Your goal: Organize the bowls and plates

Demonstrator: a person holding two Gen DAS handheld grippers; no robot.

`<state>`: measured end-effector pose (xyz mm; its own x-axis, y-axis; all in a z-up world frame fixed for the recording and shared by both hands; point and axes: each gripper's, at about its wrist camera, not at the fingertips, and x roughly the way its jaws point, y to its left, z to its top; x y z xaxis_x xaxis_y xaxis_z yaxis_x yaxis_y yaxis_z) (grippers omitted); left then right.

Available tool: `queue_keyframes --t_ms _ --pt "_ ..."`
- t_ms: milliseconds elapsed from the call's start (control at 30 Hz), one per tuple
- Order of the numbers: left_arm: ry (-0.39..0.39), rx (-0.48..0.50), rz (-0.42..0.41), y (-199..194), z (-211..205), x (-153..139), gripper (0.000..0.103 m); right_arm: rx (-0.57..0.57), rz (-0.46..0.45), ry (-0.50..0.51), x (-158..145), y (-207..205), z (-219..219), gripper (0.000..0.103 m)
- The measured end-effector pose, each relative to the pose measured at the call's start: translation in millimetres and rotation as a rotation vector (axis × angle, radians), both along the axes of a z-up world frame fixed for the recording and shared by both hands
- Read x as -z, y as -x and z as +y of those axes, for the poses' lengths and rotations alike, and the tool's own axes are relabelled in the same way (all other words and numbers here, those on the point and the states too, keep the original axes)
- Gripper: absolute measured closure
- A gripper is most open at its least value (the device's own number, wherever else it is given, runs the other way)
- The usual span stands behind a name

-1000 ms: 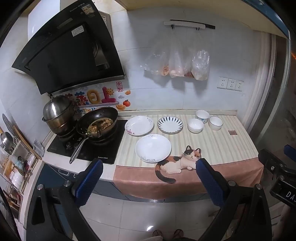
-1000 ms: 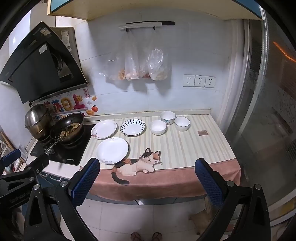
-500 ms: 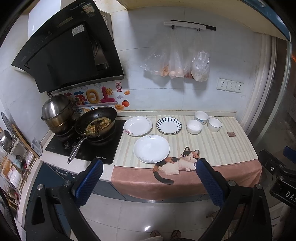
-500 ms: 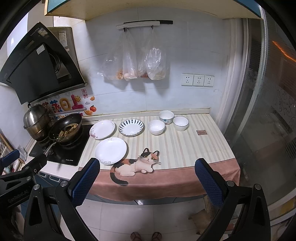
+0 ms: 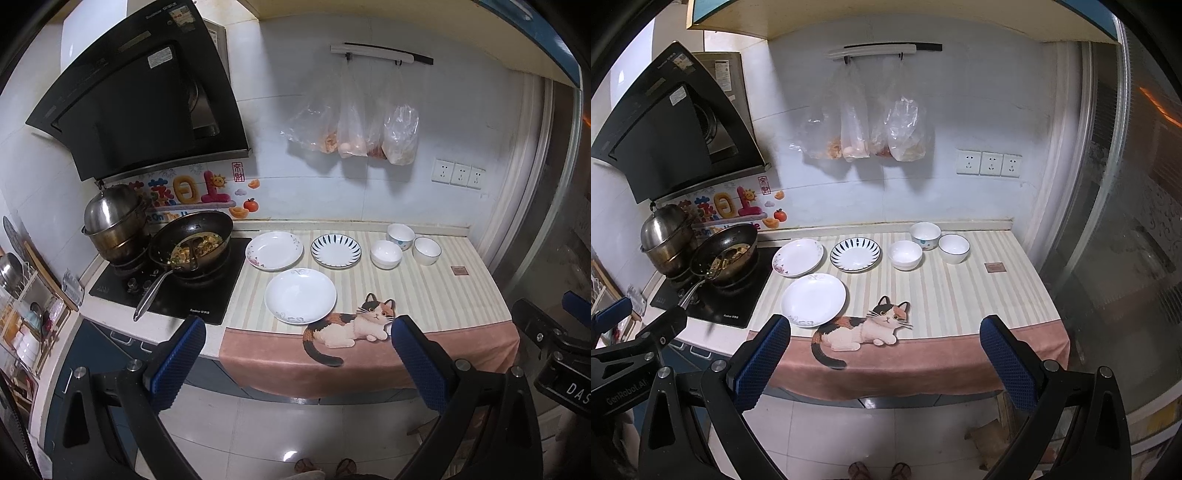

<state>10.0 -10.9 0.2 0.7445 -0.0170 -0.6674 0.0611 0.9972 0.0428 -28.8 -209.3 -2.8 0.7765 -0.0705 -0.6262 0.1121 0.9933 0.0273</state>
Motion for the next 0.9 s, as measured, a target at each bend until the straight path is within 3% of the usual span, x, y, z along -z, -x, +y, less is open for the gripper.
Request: queue_keyframes --t_ms 900 --pt "0.011 -0.001 0.0 5.5 0.4 -0.7 0.0 -0.006 -0.002 0.007 -0.4 0.8 6.8 0.0"
